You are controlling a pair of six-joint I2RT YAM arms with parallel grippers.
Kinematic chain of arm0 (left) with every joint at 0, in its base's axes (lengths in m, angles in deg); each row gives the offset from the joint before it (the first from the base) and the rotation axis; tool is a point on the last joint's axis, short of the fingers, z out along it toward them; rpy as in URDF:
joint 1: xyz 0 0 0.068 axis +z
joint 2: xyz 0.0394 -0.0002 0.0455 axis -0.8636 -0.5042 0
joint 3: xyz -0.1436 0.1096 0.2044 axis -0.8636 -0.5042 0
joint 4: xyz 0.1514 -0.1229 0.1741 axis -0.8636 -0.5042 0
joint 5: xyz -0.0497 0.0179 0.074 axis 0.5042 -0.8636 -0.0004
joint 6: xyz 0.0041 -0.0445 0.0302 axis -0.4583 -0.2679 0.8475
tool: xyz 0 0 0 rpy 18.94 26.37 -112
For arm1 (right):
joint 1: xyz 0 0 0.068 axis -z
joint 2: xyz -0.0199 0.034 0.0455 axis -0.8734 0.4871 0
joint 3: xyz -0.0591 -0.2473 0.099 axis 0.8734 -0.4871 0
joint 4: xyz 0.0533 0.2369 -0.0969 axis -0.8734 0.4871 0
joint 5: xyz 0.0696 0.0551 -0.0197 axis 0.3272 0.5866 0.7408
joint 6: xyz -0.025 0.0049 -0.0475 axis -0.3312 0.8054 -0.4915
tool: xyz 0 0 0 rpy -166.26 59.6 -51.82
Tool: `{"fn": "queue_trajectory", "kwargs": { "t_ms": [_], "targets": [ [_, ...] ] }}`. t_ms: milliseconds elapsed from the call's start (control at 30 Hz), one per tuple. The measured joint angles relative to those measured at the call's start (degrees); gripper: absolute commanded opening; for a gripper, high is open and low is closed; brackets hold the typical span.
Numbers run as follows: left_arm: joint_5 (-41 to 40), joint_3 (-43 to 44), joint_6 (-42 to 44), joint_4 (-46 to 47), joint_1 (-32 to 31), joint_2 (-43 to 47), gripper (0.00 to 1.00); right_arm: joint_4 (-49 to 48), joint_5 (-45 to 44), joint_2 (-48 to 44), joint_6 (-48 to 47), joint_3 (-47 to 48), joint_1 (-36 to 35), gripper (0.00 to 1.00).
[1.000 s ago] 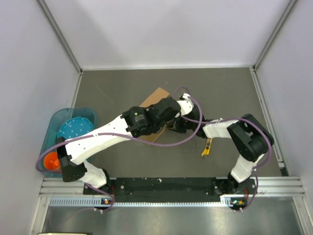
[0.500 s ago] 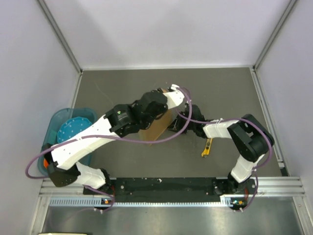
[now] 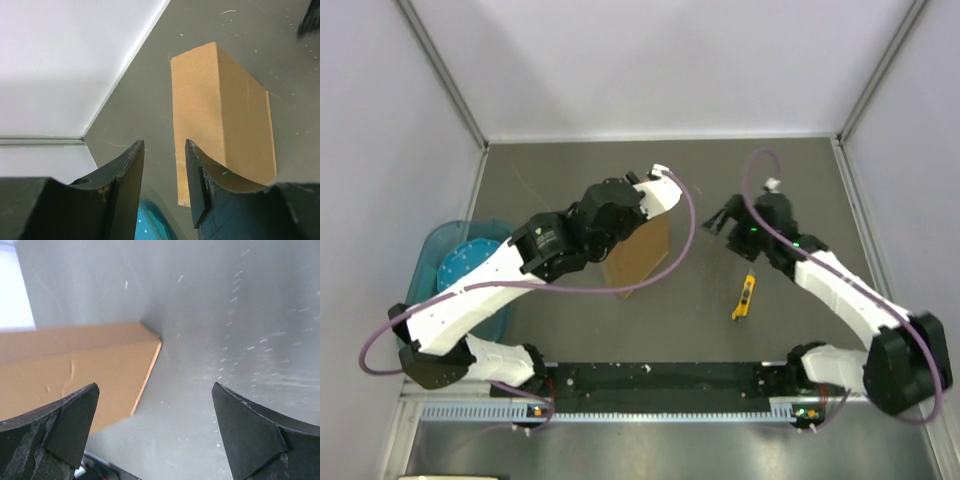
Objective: Unpack the express box
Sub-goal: Adjust the express box at the center of the board.
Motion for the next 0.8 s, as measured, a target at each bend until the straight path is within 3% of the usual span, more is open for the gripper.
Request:
{"fn": "queue_trajectory", "kwargs": {
  "t_ms": [133,200,333,367,500,567,600,800],
  "targets": [
    [2.03,0.02,-0.46,-0.07,0.11,0.94,0.40,3.17,3.89,-7.02,1.20,-2.03,11.34,0.99],
    [3.19,0.02,-0.74,-0.11,0.31,1.49,0.41,5.88,4.15,-9.77,0.50,-3.76,12.70,0.99],
    [4.44,0.02,-1.01,-0.13,0.66,1.97,0.41,21.00,-1.14,-13.03,-3.43,-1.68,10.36,0.99],
    [4.55,0.02,-1.01,-0.17,0.81,1.99,0.61,25.33,-3.34,-12.83,-4.11,0.09,9.66,0.99],
    [4.42,0.02,-1.01,-0.13,1.16,1.99,0.65,35.21,-9.33,-13.53,-4.59,4.04,8.79,0.98],
    [4.37,0.02,-1.01,-0.13,1.40,1.99,0.78,38.69,-11.21,-14.36,-4.11,4.04,8.41,0.89],
    [4.37,0.04,-0.98,-0.13,1.62,1.99,0.99,40.33,-11.98,-14.47,-3.87,4.00,7.91,0.88],
    [4.85,1.27,-0.96,-0.20,4.28,1.99,0.99,43.89,-14.99,-10.12,-0.35,2.84,1.38,0.87]
  ]
}}
